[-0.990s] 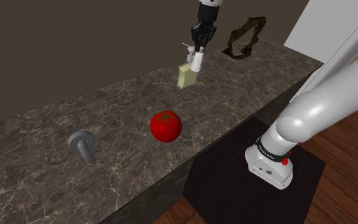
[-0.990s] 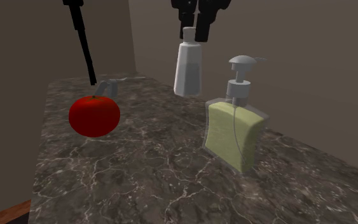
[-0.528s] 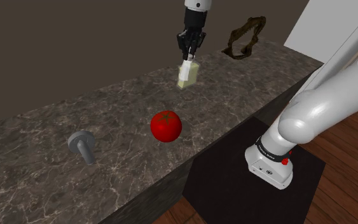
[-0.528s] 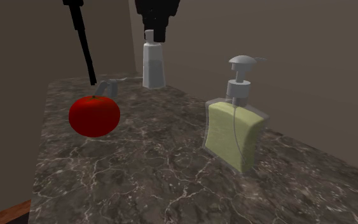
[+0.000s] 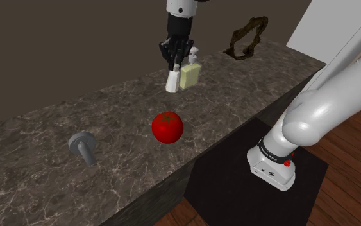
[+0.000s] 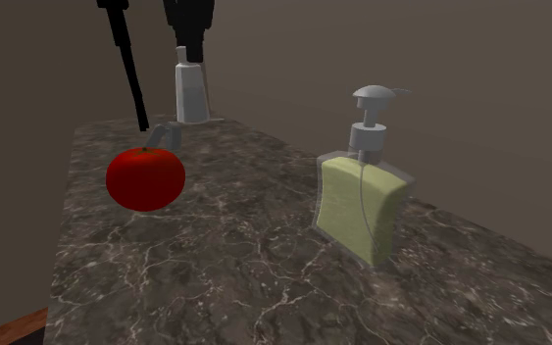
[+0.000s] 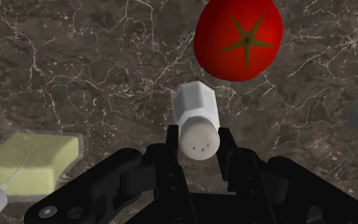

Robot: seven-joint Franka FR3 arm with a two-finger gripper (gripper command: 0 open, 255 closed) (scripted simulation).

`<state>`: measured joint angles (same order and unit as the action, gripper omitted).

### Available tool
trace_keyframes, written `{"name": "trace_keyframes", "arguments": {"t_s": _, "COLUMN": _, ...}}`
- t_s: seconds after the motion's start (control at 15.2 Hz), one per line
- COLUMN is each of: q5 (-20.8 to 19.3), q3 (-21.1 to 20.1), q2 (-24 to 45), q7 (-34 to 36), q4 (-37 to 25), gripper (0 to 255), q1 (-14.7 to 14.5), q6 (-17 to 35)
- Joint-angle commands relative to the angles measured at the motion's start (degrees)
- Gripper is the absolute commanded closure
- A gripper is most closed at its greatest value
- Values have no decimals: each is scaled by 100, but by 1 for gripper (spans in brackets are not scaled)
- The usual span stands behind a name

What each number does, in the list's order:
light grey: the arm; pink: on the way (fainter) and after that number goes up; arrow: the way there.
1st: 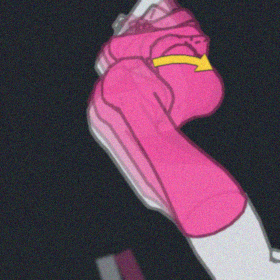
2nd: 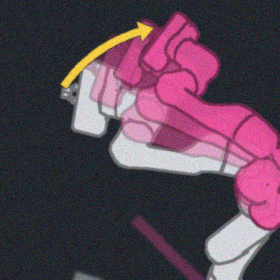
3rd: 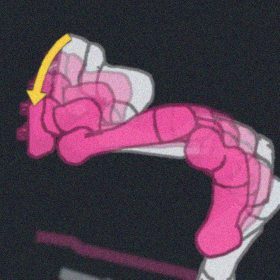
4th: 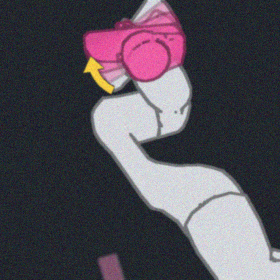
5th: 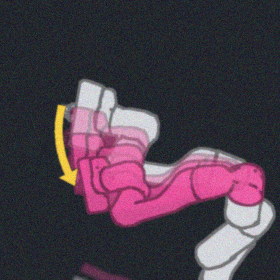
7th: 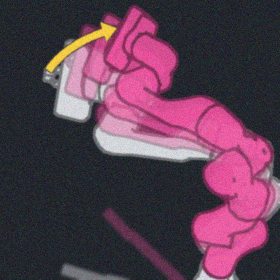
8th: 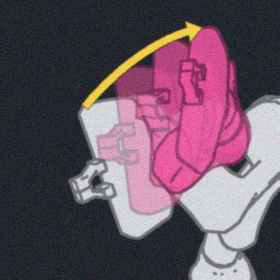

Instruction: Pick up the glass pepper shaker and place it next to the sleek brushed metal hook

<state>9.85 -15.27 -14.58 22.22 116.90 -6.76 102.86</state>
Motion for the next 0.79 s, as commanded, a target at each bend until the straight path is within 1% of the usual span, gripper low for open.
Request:
{"name": "trace_keyframes", "arguments": {"t_s": 0.0, "q5": 17, "q3": -199, "q2": 117, "q7": 316, "q4": -127, "gripper": 255, "q1": -111, "q6": 31}}
{"name": "trace_keyframes", "arguments": {"t_s": 0.4, "q5": -64, "q3": -757, "q2": 609, "q7": 1223, "q4": -637, "gripper": 255, "q1": -423, "q6": 113}}
{"name": "trace_keyframes", "arguments": {"t_s": 0.73, "q5": -307, "q3": -1198, "q2": 1206, "q7": 2028, "q4": -1252, "gripper": 255, "q1": -710, "q6": 137}}
